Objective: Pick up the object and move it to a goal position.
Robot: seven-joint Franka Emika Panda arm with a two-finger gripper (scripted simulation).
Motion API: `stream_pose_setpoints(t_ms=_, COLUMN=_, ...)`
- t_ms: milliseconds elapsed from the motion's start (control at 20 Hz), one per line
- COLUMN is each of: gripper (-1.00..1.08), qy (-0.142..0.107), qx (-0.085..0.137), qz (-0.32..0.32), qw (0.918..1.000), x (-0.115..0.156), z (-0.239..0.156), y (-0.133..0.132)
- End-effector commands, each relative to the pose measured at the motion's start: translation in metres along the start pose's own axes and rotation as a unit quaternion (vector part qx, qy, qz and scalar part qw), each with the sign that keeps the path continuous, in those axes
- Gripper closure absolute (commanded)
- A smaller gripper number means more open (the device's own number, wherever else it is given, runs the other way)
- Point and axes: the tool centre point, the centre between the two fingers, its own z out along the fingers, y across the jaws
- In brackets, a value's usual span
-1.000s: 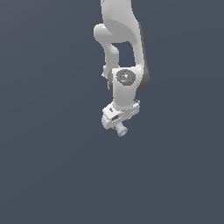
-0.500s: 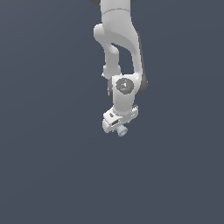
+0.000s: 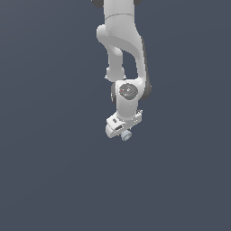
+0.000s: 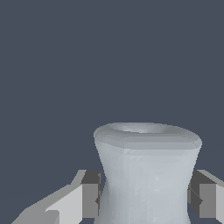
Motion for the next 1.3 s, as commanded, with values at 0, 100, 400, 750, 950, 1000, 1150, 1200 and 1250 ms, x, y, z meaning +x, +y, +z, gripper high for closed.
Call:
stream_pose_setpoints(t_ms=0, gripper=1.08, qy=0.000, qx=0.000, qz=0.000, qw=1.0000, x=0.000, z=0.001, y=0.000)
stream_pose_setpoints(t_ms=100, gripper=1.08, qy=0.000, qx=0.000, qz=0.000, qw=1.0000, x=0.000, z=0.001, y=0.000)
stream_pose_setpoints(t_ms=400, gripper=1.08, qy=0.000, qx=0.000, qz=0.000, qw=1.0000, x=0.000, z=-0.002, y=0.000)
stream_pose_setpoints(t_ms=750, gripper=1.08, qy=0.000, qx=0.000, qz=0.000, qw=1.0000, x=-0.005, z=-0.025, y=-0.001)
stream_pose_setpoints(t_ms=950, gripper=1.08, qy=0.000, qx=0.000, qz=0.000, qw=1.0000, x=-0.009, z=-0.050, y=-0.003)
stream_pose_setpoints(t_ms=1000, gripper=1.08, qy=0.000, qx=0.000, qz=0.000, qw=1.0000, x=-0.010, z=-0.057, y=-0.003)
stream_pose_setpoints(t_ms=1150, gripper=1.08, qy=0.000, qx=0.000, qz=0.000, qw=1.0000, x=-0.015, z=-0.084, y=-0.004)
stream_pose_setpoints(t_ms=1200, gripper=1.08, qy=0.000, qx=0.000, qz=-0.001, qw=1.0000, x=-0.017, z=-0.093, y=-0.005)
stream_pose_setpoints(t_ms=1250, gripper=1.08, qy=0.000, qx=0.000, qz=-0.001, qw=1.0000, x=-0.018, z=-0.103, y=-0.006)
